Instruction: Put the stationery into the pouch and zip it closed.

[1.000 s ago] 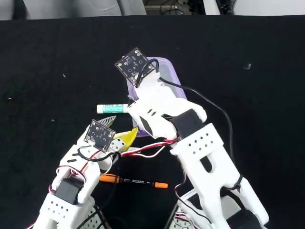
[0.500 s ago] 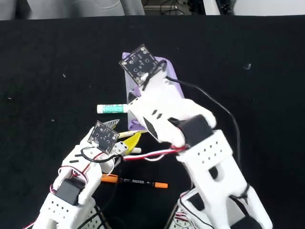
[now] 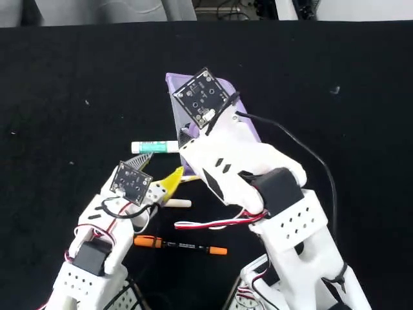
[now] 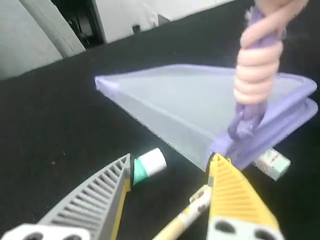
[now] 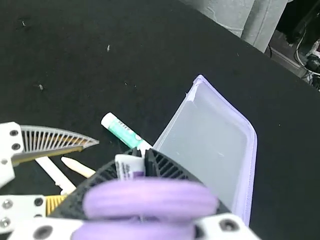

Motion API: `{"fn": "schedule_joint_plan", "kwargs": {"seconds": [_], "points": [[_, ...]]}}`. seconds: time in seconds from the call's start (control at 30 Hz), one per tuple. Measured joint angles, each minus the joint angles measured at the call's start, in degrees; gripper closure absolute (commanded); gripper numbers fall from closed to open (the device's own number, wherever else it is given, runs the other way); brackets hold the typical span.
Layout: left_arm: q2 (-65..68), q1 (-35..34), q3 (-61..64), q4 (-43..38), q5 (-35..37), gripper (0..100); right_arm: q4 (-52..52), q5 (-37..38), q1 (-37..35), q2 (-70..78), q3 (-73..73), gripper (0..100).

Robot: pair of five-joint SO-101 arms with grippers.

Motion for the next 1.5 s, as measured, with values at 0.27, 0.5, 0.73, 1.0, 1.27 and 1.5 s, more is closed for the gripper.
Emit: {"fn": "schedule_joint_plan", "kwargs": {"seconds": [0.27,0.5,0.73,1.0,1.27,1.5], "points": [[0.0,1.7,0.1,-0.4,0.0,75,0.0,-0.4,0.0,0.0,0.0,98.7],[0.0,2.9,0.1,0.3,0.0,75,0.0,-1.4,0.0,0.0,0.0,98.7],[0.0,2.9,0.3,-0.4,-0.1,75,0.0,-1.4,0.0,0.0,-0.6,98.7],[0.0,2.9,0.3,-0.4,-0.1,75,0.0,-1.7,-1.0,0.0,-1.7,98.7],[0.0,2.9,0.3,-0.4,-0.1,75,0.2,-1.7,-2.8,0.0,-1.7,98.8],[0.0,0.8,0.2,-0.1,4.1,75,0.2,-1.7,-2.9,0.0,-1.7,98.8]]}}
